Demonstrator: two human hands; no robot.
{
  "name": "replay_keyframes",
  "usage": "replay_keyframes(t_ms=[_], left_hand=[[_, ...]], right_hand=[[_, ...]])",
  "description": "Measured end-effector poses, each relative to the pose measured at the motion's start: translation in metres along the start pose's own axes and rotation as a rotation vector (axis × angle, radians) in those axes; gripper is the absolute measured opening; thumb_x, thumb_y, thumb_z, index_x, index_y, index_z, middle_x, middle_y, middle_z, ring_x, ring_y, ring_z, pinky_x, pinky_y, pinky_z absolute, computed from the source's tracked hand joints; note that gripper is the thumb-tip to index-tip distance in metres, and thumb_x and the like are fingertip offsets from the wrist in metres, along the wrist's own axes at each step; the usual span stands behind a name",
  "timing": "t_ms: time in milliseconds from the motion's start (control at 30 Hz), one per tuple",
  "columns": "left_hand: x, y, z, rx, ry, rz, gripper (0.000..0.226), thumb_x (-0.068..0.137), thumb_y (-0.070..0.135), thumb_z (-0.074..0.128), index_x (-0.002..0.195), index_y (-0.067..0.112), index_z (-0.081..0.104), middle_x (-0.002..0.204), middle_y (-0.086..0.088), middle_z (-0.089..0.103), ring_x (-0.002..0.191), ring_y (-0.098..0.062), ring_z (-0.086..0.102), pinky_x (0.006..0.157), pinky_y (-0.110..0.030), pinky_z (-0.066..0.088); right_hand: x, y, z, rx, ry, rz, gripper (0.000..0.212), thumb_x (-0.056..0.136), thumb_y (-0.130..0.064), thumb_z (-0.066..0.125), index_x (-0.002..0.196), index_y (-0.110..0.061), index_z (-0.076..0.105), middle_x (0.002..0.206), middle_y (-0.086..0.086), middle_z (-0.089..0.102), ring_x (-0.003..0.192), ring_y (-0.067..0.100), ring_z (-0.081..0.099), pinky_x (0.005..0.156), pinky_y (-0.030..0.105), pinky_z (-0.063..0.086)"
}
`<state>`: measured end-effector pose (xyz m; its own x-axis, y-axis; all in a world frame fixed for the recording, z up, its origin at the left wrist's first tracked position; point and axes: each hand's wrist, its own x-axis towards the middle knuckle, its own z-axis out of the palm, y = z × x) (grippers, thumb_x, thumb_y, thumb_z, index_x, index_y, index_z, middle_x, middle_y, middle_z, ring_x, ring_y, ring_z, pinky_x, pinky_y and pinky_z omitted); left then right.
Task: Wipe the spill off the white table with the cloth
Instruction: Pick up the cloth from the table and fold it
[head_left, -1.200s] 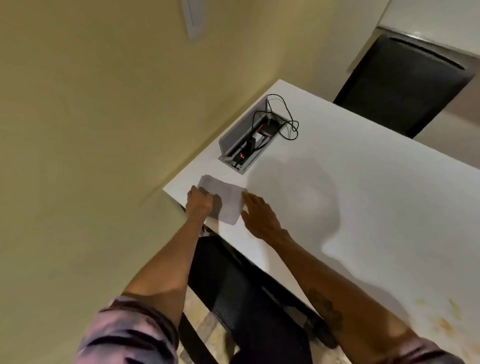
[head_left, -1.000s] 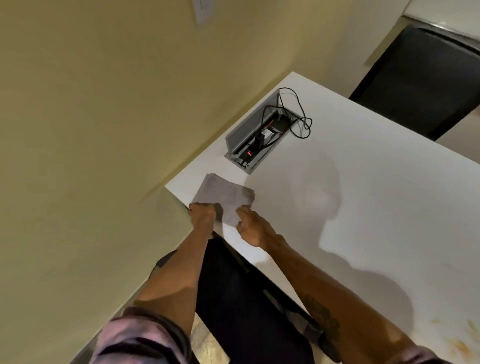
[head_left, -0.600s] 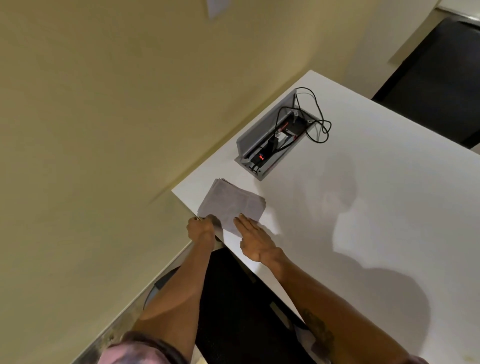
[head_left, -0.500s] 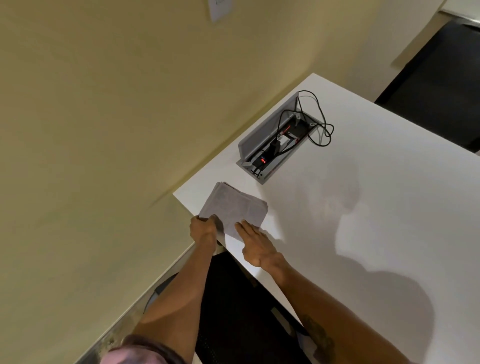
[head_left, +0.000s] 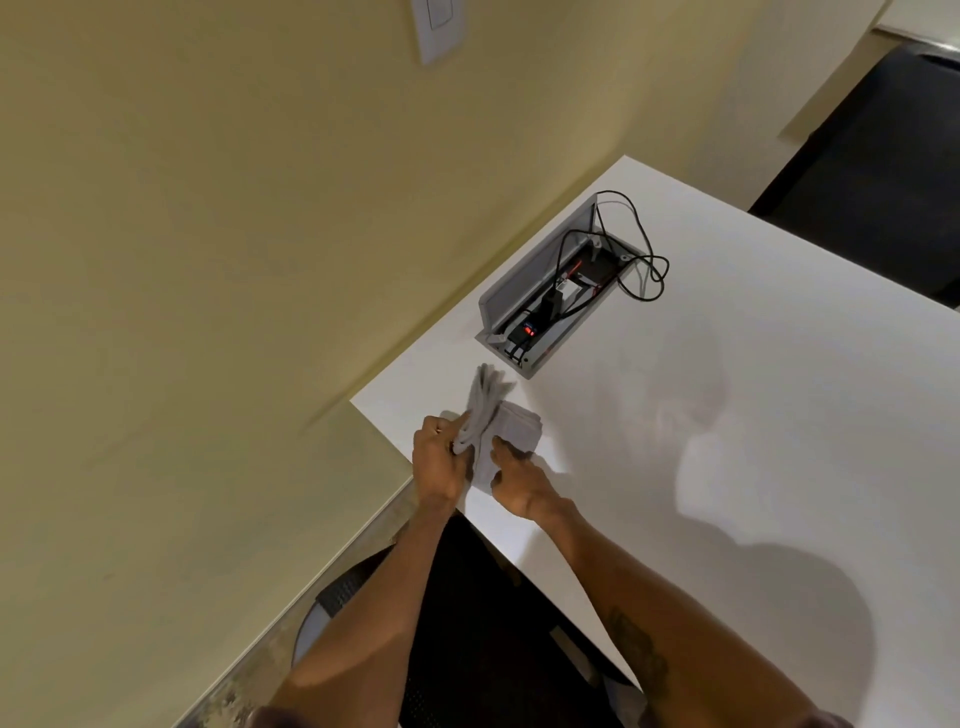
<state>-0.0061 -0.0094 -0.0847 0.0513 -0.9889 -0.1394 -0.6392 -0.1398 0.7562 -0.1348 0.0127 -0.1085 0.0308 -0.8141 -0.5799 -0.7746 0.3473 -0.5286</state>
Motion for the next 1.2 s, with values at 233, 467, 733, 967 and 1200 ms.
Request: replay_keyframes(t_ms=[233,467,733,967,1200], left_hand=[[-0.029,-0.004,0.016,0.333,-0.026,0.145,0.057,0.092,-0.005,0.061,0.138,0.03,0.064,0.112,-0.006,0.06,0.1,-0.03,0.053,0.084,-0.031,0.038],[-0.036,-0.012,0.028,0.505,-0.158,0.202,0.06,0.096,0.013,0.067,0.149,0.035,0.051,0.137,0.003,0.051,0.122,-0.022,0.047,0.102,-0.033,0.042],[-0.036,-0.016,0.034,0.143,-0.102,-0.043,0.029,0.095,-0.001,0.056,0.102,0.016,0.078,0.111,0.005,0.069,0.107,-0.018,0.065,0.095,-0.034,0.055],[-0.029,-0.006,0.039,-0.089,0.085,-0.347,0.024,0.084,0.006,0.076,0.106,0.006,0.067,0.118,-0.011,0.061,0.108,-0.027,0.063,0.101,-0.041,0.053],[-0.034,-0.011,0.051,-0.46,0.055,-0.837,0.049,0.088,0.036,0.077,0.112,-0.005,0.064,0.107,-0.02,0.074,0.103,-0.036,0.071,0.093,-0.042,0.057]], right_hand=[[-0.003,-0.003,-0.014,0.641,0.071,0.081,0.04,0.103,-0.027,0.042,0.143,-0.024,0.042,0.142,0.012,0.053,0.128,0.031,0.052,0.113,0.047,0.04],[-0.011,-0.001,-0.017,1.251,0.163,0.238,0.032,0.103,-0.038,0.039,0.117,-0.022,0.063,0.1,0.001,0.072,0.078,0.01,0.07,0.051,0.016,0.051],[0.001,-0.008,-0.007,0.926,0.331,0.345,0.037,0.089,-0.018,0.067,0.125,-0.009,0.061,0.118,0.013,0.07,0.108,0.032,0.066,0.096,0.046,0.055],[0.01,-0.003,0.0,0.765,0.399,0.417,0.026,0.088,-0.015,0.068,0.108,0.002,0.067,0.111,0.019,0.071,0.102,0.035,0.068,0.089,0.044,0.058],[0.01,0.005,0.002,0.748,0.385,0.441,0.025,0.088,-0.018,0.07,0.096,0.005,0.07,0.104,0.02,0.072,0.096,0.035,0.07,0.084,0.041,0.06]])
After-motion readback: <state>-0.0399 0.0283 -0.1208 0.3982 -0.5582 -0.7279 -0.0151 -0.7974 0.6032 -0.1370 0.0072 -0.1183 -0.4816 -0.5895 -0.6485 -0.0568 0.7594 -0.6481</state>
